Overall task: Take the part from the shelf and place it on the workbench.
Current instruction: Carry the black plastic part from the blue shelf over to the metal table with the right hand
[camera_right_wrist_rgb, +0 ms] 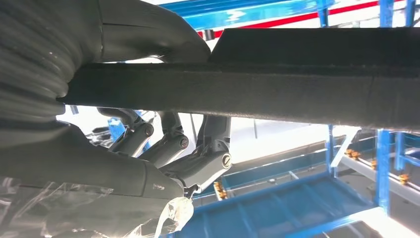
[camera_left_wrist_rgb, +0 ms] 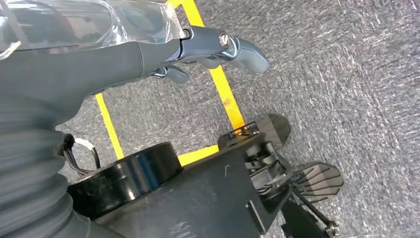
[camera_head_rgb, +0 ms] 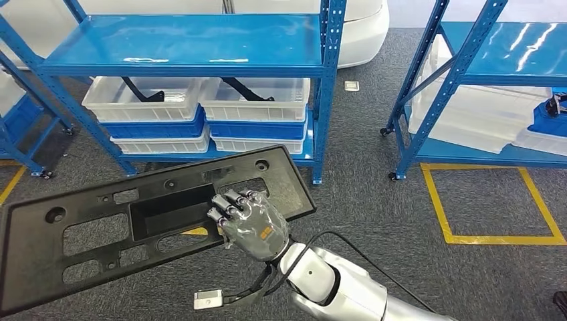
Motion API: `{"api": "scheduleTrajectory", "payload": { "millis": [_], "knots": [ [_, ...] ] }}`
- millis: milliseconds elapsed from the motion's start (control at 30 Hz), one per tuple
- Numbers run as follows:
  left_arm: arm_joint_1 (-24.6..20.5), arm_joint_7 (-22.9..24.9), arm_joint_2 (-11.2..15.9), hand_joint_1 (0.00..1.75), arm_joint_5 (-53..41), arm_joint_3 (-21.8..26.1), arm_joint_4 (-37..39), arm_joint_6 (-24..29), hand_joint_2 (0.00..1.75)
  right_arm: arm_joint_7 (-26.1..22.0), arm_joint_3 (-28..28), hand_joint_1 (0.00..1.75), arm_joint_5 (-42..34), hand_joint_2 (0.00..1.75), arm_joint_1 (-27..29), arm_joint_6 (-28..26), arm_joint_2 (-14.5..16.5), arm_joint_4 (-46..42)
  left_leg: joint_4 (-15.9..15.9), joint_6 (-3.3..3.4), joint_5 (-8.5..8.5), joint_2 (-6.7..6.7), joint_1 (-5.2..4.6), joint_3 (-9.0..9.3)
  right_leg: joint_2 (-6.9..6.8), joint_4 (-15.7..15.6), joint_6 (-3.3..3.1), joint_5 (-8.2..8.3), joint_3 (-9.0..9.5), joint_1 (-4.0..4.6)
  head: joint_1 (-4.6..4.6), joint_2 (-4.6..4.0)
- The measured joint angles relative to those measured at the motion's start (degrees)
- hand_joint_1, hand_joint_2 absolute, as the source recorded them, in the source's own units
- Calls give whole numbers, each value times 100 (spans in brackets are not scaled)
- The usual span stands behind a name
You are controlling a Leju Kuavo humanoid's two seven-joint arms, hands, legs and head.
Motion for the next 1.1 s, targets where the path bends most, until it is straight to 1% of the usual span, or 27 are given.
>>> {"api": "scheduleTrajectory", "payload": {
  "millis": [33,67,100,167,200,233,267,300,367,400,433,467,500,567,600,667,700,733,767,800,867,900,933,967,1033,1067,1100],
  "knots": [
    [7,0,-1,0,-1,0,0,-1,175,7,0,175,21,175,4,-3,-1,0,-10,37,36,-9,3,-19,-4,63,28,-38,-35,-2,1,0],
    [14,0,-1,0,-4,0,0,-1,175,14,0,175,36,175,8,-8,-3,0,-20,83,78,-19,10,-40,-2,221,47,-158,-102,0,1,0],
    [18,0,-1,0,-9,0,0,-1,175,21,-1,175,50,175,14,-16,-7,1,-32,128,122,-29,15,-66,8,515,59,-363,-221,4,2,0],
    [21,0,-1,0,-18,0,0,-4,175,34,0,175,63,175,33,-32,-15,2,-23,180,189,-60,-10,-153,33,1321,69,-843,-522,1,2,0],
    [27,0,-1,0,-20,0,0,-7,175,39,1,175,66,175,47,-38,-20,4,-17,186,218,-83,-21,-195,39,1653,72,-999,-627,0,2,0],
    [34,0,-2,0,-26,0,0,-10,175,44,1,175,72,175,61,-40,-25,5,-9,181,242,-111,-27,-232,43,1792,72,-1044,-638,0,2,0],
    [41,0,-2,0,-33,0,0,-12,175,47,2,175,84,175,72,-41,-30,6,0,172,262,-146,-30,-262,48,1701,67,-980,-531,0,2,0],
    [44,0,-2,0,-43,0,0,-11,175,51,2,175,99,175,79,-43,-32,7,15,160,276,-186,-29,-283,77,1378,57,-828,-309,-4,2,0],
    [32,1,-2,0,-63,0,0,-11,175,55,2,175,126,175,82,-52,-32,7,71,132,287,-266,-33,-339,300,528,28,-552,197,-25,2,0],
    [17,2,-2,0,-72,0,0,-11,175,56,1,175,134,175,82,-63,-31,8,107,110,296,-300,-34,-385,409,239,14,-490,347,-37,2,0],
    [5,4,-3,0,-78,0,0,-12,175,58,1,175,140,175,84,-73,-31,10,138,82,308,-336,-34,-437,483,104,2,-486,401,-41,2,0],
    [0,6,-3,0,-83,0,0,-12,175,61,0,175,144,175,87,-83,-30,13,154,44,329,-380,-29,-485,472,81,-12,-491,395,-32,2,0],
    [4,8,-3,0,-84,0,0,-13,175,64,-1,175,148,175,87,-90,-30,14,159,9,351,-430,-16,-520,420,78,-36,-479,374,-35,2,0],
    [23,14,-1,0,-88,0,0,-12,175,66,-1,175,157,175,86,-95,-26,15,289,-62,272,-382,-8,-618,294,55,-90,-447,367,-48,-1,0],
    [23,17,-1,0,-91,0,0,-12,175,68,-2,175,161,175,84,-97,-22,16,514,-99,140,-305,-2,-727,224,42,-113,-434,366,-61,-3,0],
    [11,20,-2,0,-96,0,0,-11,175,70,-2,175,167,175,86,-101,-17,21,1279,-181,-228,-145,28,-1077,78,44,-132,-428,357,-57,-5,0],
    [9,25,-2,0,-96,0,0,-11,175,71,-2,175,171,175,91,-102,-18,27,1653,-210,-360,-117,45,-1243,4,44,-135,-428,351,-53,-5,0],
    [13,33,-2,0,-97,0,0,-12,175,70,-1,175,175,175,97,-104,-18,36,1866,-229,-401,-102,59,-1331,-68,45,-135,-428,347,-52,-5,0],
    [19,44,-2,0,-98,0,0,-13,175,70,1,175,179,175,102,-106,-18,44,1854,-240,-341,-92,70,-1307,-134,45,-135,-428,344,-52,-5,0],
    [22,56,-1,0,-103,0,0,-14,175,70,1,175,182,175,104,-107,-16,51,1602,-241,-190,-68,78,-1164,-193,45,-134,-428,345,-52,-5,0],
    [9,69,0,0,-114,-1,0,-16,175,70,1,175,183,175,95,-112,-6,57,758,-213,147,103,57,-709,-293,47,-126,-430,349,-41,-6,0],
    [-7,74,0,0,-121,-1,0,-17,175,71,0,175,183,175,90,-116,-2,57,412,-179,238,197,28,-538,-338,50,-112,-430,344,-28,-5,0],
    [-22,79,-1,0,-128,-1,0,-19,175,72,-1,175,183,175,87,-120,2,58,215,-143,269,263,-2,-452,-382,54,-92,-428,335,-14,-5,0],
    [-31,82,-1,0,-134,0,0,-22,175,72,-2,175,184,175,88,-124,4,58,145,-110,255,274,-30,-442,-428,56,-66,-425,327,-2,-4,0],
    [-20,87,-1,0,-147,0,0,-25,175,72,-4,175,186,175,90,-129,10,59,119,-35,284,182,-25,-459,-476,66,-3,-441,324,-3,-3,0],
    [-10,89,0,0,-151,0,0,-25,175,72,-5,175,188,175,91,-131,13,59,99,2,306,132,-13,-452,-409,137,24,-508,301,-10,-3,0],
    [-6,90,0,0,-154,-1,0,-25,175,72,-6,175,190,175,91,-136,13,59,78,42,333,85,1,-444,-298,331,41,-647,224,-17,-2,0]
  ]
}}
